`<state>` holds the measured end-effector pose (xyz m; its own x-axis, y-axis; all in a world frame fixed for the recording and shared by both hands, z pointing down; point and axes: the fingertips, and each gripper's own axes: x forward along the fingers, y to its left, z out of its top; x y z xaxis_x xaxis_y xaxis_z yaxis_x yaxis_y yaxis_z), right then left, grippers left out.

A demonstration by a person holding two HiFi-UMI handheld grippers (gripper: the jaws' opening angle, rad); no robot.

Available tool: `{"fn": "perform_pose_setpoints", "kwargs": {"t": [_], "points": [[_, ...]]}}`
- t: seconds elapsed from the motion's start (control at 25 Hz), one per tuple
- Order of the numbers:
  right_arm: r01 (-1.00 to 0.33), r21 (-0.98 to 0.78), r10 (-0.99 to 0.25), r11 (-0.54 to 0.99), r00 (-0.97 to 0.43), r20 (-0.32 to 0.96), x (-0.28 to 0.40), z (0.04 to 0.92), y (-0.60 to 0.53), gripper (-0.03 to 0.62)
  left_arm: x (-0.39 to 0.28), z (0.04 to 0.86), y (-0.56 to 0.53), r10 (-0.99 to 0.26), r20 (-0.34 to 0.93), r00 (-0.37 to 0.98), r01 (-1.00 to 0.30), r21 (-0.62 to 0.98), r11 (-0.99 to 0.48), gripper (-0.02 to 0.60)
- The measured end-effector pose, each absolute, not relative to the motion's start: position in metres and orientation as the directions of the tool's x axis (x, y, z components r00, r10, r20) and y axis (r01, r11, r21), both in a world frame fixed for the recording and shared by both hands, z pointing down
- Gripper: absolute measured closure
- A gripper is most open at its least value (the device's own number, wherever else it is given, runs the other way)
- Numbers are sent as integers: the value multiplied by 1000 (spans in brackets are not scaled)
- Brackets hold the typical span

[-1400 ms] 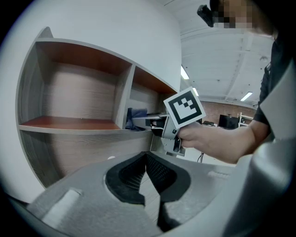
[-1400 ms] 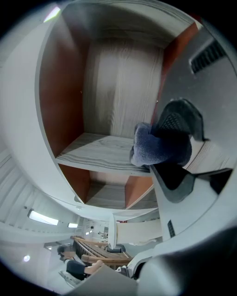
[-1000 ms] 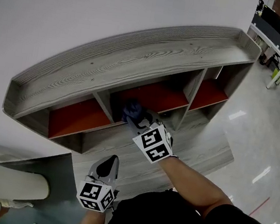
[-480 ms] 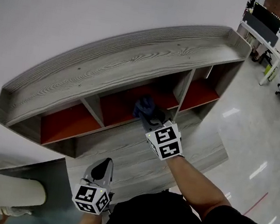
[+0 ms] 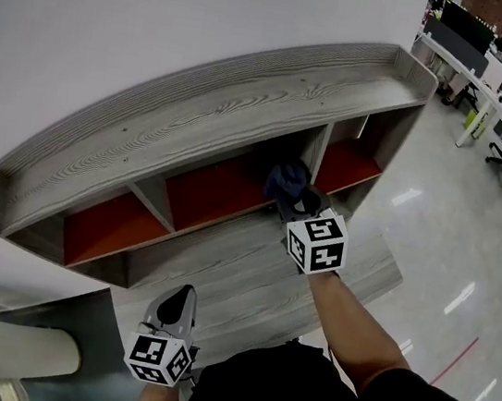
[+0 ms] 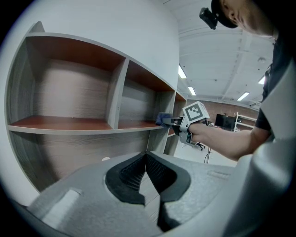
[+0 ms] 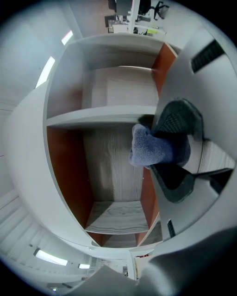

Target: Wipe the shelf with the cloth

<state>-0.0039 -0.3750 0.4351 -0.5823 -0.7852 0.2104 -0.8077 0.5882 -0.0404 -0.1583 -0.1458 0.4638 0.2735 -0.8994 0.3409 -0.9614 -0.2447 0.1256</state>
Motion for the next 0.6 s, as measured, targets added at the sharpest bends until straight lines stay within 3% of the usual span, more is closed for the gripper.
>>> {"fn": "perform_pose_setpoints", "kwargs": {"t": [0.6], "points": [[-815, -207, -790, 542, -577, 205, 9, 435, -382, 448, -153, 466, -142, -898, 343, 276, -961, 127, -247, 572]]}}
